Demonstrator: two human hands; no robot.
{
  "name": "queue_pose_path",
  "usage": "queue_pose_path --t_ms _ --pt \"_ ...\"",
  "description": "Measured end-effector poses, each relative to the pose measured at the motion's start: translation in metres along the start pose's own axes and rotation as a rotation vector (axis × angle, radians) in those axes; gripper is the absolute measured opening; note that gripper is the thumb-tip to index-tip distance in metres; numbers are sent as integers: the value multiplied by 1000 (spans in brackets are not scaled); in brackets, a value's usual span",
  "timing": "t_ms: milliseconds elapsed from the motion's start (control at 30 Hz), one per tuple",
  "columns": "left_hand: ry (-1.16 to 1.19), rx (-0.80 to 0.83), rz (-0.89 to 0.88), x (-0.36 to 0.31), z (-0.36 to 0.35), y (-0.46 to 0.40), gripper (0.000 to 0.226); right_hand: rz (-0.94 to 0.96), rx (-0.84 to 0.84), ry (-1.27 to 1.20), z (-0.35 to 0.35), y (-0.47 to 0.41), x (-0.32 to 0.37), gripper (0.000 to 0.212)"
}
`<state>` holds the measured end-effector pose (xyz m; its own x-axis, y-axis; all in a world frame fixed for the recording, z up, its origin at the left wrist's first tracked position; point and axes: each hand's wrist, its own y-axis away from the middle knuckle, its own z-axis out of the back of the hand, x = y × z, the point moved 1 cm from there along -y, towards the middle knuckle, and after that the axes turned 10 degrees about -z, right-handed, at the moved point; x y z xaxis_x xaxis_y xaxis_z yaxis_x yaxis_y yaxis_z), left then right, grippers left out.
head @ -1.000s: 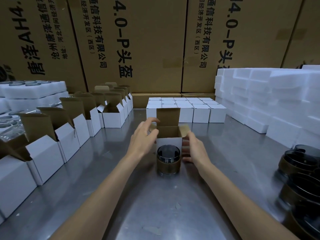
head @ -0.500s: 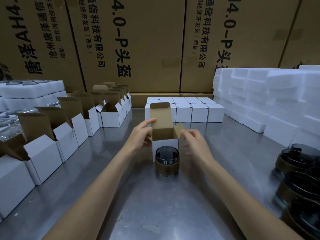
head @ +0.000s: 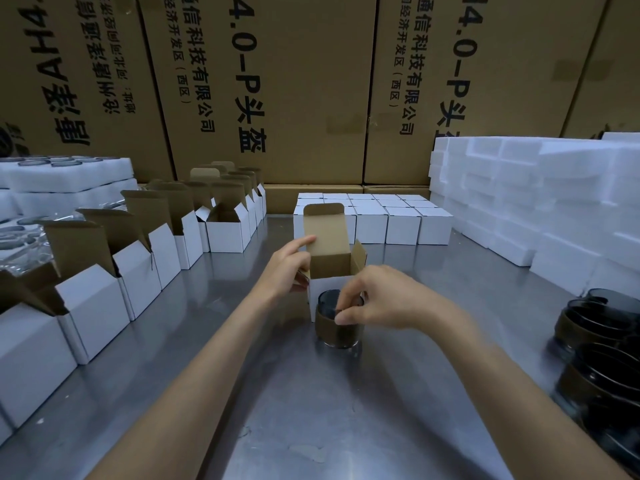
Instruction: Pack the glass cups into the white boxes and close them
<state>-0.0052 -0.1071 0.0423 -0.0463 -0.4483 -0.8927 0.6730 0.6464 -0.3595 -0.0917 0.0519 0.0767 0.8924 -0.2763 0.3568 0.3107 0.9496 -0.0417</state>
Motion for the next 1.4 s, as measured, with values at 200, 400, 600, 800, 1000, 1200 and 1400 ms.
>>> queue_pose_path --t_ms 200,400,600,800,1000,1200,1400 --pt "79 -10 -8 -3 -1 4 26 123 -470 -618 17 -4 -6 7" --pt "105 42 31 -9 -3 8 59 96 -851 -51 -5 -16 -16 12" --pt "91 54 41 -9 -5 8 70 45 -697 223 -20 -20 -18 14" --pt "79 67 27 -12 -5 9 65 -12 -587 176 -22 -25 -26 23" --pt "53 90 2 -12 -6 9 63 -11 -501 141 -23 -30 -36 34" --pt "97 137 -8 -11 1 7 42 -31 -748 -399 -28 -25 -36 37" --pt "259 -78 -32 1 19 -3 35 -218 -522 -1180 -35 -30 -52 24"
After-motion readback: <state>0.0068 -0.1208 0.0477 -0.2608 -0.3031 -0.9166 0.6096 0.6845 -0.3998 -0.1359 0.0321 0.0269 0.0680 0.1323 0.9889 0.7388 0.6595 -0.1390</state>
